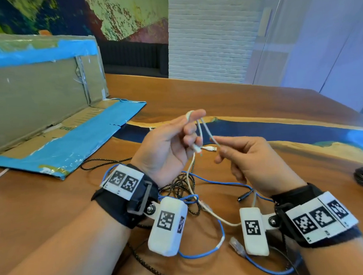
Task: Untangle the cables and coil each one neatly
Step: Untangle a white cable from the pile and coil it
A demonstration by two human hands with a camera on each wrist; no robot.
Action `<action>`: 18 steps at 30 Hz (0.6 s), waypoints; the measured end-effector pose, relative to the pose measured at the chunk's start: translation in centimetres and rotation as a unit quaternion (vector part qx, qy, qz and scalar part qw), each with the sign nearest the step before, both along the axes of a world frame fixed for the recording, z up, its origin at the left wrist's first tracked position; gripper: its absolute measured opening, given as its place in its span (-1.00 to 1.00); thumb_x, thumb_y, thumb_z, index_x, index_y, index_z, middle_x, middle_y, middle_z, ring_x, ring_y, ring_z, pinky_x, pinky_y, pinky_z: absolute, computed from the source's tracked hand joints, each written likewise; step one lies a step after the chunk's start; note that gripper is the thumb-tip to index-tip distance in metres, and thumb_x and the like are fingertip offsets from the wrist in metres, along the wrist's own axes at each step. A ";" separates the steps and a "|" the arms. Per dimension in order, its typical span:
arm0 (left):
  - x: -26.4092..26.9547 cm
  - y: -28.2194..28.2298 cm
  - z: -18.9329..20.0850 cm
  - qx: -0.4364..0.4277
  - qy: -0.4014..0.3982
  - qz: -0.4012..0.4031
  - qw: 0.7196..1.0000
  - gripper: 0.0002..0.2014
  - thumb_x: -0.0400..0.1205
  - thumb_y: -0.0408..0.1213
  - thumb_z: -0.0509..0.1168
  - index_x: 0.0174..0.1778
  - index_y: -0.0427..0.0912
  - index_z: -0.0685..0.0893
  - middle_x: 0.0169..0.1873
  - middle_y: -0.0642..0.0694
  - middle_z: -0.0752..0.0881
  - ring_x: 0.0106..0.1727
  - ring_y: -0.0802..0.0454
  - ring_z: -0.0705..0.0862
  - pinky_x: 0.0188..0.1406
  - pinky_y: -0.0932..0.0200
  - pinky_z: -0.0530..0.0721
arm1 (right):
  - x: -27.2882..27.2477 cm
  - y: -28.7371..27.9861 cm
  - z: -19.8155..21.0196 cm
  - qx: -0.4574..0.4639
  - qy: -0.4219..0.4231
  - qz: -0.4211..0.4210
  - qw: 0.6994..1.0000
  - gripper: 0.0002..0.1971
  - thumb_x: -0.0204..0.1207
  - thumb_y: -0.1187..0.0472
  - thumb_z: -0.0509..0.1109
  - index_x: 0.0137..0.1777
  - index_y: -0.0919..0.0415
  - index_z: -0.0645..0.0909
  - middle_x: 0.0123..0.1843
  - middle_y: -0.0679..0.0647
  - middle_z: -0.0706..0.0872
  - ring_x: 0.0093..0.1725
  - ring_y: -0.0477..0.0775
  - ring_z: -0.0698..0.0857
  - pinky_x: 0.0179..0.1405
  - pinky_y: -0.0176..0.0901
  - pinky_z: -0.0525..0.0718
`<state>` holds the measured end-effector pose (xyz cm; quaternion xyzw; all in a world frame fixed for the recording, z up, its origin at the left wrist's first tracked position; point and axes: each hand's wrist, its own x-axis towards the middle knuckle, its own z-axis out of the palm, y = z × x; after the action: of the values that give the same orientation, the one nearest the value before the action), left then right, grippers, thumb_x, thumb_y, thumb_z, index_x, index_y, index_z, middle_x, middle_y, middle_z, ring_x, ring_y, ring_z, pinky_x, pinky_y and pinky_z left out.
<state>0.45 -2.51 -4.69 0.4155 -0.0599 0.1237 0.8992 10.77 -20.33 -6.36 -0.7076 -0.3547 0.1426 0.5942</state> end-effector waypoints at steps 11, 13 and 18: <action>0.5 0.2 -0.8 0.321 0.122 0.137 0.929 -0.75 0.80 -0.43 0.21 0.32 -0.24 0.72 -0.13 -0.24 0.83 -0.08 -0.12 0.77 0.02 -0.06 0.71 | -2.0 0.9 0.5 0.022 -0.040 0.033 0.998 -0.87 0.64 0.35 0.46 -0.02 0.29 0.87 -0.44 0.06 0.67 -0.62 -0.18 0.44 -0.57 -0.47 0.40; 0.3 0.0 -1.0 0.386 0.134 0.082 0.909 -0.74 0.82 -0.36 0.20 0.06 -0.22 0.82 -0.29 -0.23 0.76 -0.26 -0.09 0.73 -0.11 -0.06 0.66 | -1.2 0.7 0.5 0.105 0.029 -0.009 0.994 -0.82 0.67 0.39 0.40 -0.01 0.24 0.86 -0.38 0.12 0.68 -0.62 -0.05 0.35 -0.63 -0.29 0.37; 0.1 -0.1 -1.1 0.393 0.099 -0.006 0.914 -0.62 0.83 -0.18 0.18 -0.04 -0.32 0.83 -0.50 -0.07 0.29 -0.47 0.02 0.33 -0.30 0.14 0.59 | 0.3 -0.1 1.4 0.250 0.223 -0.027 0.942 -0.79 0.71 0.41 0.27 0.18 0.34 0.73 -0.31 0.12 0.69 -0.52 -0.06 0.50 -0.51 -0.22 0.62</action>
<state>0.52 -2.60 -5.82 0.7451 -0.0174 0.0428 0.6654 11.04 -20.41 -4.97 -0.4956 -0.2181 0.1867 0.8198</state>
